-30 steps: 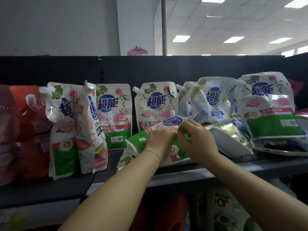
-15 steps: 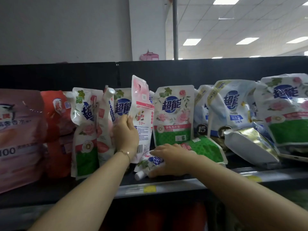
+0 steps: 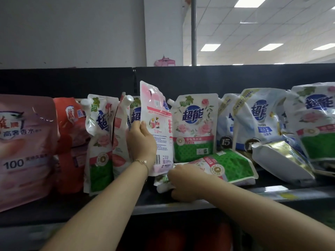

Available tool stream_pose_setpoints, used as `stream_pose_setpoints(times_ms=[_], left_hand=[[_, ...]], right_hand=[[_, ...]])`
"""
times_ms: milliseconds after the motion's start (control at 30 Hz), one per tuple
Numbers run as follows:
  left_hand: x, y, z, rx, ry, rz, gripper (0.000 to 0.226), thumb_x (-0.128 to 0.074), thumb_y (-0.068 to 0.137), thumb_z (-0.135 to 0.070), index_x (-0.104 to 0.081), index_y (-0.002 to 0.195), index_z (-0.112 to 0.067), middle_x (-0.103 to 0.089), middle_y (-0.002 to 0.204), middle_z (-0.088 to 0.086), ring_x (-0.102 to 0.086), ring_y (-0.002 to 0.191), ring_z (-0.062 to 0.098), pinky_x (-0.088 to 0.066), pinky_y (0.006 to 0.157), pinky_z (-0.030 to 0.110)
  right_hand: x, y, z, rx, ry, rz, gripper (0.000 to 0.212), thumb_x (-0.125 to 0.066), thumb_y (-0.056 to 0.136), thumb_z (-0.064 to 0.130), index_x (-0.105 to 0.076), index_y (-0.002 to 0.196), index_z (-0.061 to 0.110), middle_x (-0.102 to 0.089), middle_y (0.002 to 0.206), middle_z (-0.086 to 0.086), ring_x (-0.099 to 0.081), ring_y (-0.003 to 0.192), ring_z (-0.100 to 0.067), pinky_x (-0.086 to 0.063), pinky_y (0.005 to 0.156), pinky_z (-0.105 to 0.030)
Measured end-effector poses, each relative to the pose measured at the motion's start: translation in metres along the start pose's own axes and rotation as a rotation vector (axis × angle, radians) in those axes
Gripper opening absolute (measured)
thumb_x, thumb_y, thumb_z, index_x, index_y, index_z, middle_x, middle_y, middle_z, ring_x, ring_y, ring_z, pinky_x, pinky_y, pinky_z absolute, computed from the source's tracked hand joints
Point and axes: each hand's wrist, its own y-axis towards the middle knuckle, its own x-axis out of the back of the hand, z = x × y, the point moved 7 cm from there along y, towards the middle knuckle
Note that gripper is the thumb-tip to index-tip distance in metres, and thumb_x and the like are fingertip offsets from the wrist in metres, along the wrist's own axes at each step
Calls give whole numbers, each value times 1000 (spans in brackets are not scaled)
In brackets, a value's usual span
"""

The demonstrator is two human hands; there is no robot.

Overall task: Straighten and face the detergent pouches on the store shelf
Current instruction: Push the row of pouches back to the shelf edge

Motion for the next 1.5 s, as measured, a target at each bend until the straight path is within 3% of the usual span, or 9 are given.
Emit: stream_pose_setpoints(times_ms=[367, 433, 500, 667, 800, 967, 1100, 1333, 1500], left_hand=[[28, 1, -46, -94, -131, -36, 26, -38, 103, -12, -46, 79, -5, -43, 65, -9, -44, 53, -2, -36, 54, 4], [36, 7, -58, -119, -166, -70, 25, -37, 103, -11, -51, 84, -4, -53, 75, -4, -51, 66, -11, -39, 63, 5], [41, 14, -66, -148, -165, -113, 25, -36, 102, -13, -51, 86, -3, -63, 95, 11, -59, 84, 5, -41, 73, 14], [41, 20, -81, -180, -202, -155, 25, -35, 103, -15, -38, 80, -8, -40, 65, -7, -35, 54, 2, -36, 54, 8], [41, 21, -85, -172, -288, -179, 22, -32, 104, -15, -37, 83, -8, -42, 68, -10, -41, 55, 1, -38, 52, 11], [43, 26, -89, -124, -341, -178, 20, -32, 104, -14, -38, 86, -8, -44, 69, -11, -44, 53, -2, -39, 51, 11], [37, 23, -84, -144, -287, -159, 21, -33, 103, -15, -39, 83, -10, -50, 76, 1, -45, 64, 5, -35, 53, 13], [3, -17, -54, -42, -352, -10, 20, -32, 104, -16, -42, 87, -11, -46, 70, -5, -47, 55, -8, -39, 54, 6], [-23, -39, -17, -128, -308, 123, 26, -37, 102, -15, -39, 76, -19, -44, 73, -2, -41, 63, 3, -36, 59, 16]], right_hand=[[14, -7, -80, -411, 673, -366, 17, -54, 92, 5, -66, 80, 8, -66, 80, -8, -63, 71, -17, -55, 62, -28], [19, -15, -99, -528, 812, -504, 18, -51, 91, 2, -68, 89, 8, -66, 85, -9, -64, 78, -19, -58, 70, -34], [21, -22, -115, -635, 946, -645, 22, -52, 89, 0, -67, 83, 14, -65, 85, -9, -65, 82, -24, -58, 76, -43], [39, -30, -127, -712, 1162, -853, 19, -51, 89, 3, -70, 92, 8, -68, 83, -10, -67, 81, -27, -59, 75, -46], [57, -28, -120, -702, 1123, -1005, 23, -49, 90, 0, -66, 104, 5, -56, 75, 3, -57, 76, -16, -57, 78, -38], [77, -35, -128, -748, 1172, -1153, 27, -45, 91, -2, -58, 108, 15, -60, 89, -1, -56, 74, -9, -43, 56, -16], [98, -40, -148, -794, 1350, -1242, 23, -46, 92, 2, -52, 112, 11, -60, 89, -4, -60, 73, -12, -53, 57, -25], [126, -19, -118, -592, 1114, -1377, 8, -42, 97, 15, -47, 93, 20, -56, 81, -1, -58, 71, -14, -49, 59, -27], [90, -3, -100, -494, 1122, -1322, 13, -39, 99, 7, -47, 91, 15, -54, 75, 0, -53, 66, -14, -43, 56, -25]])
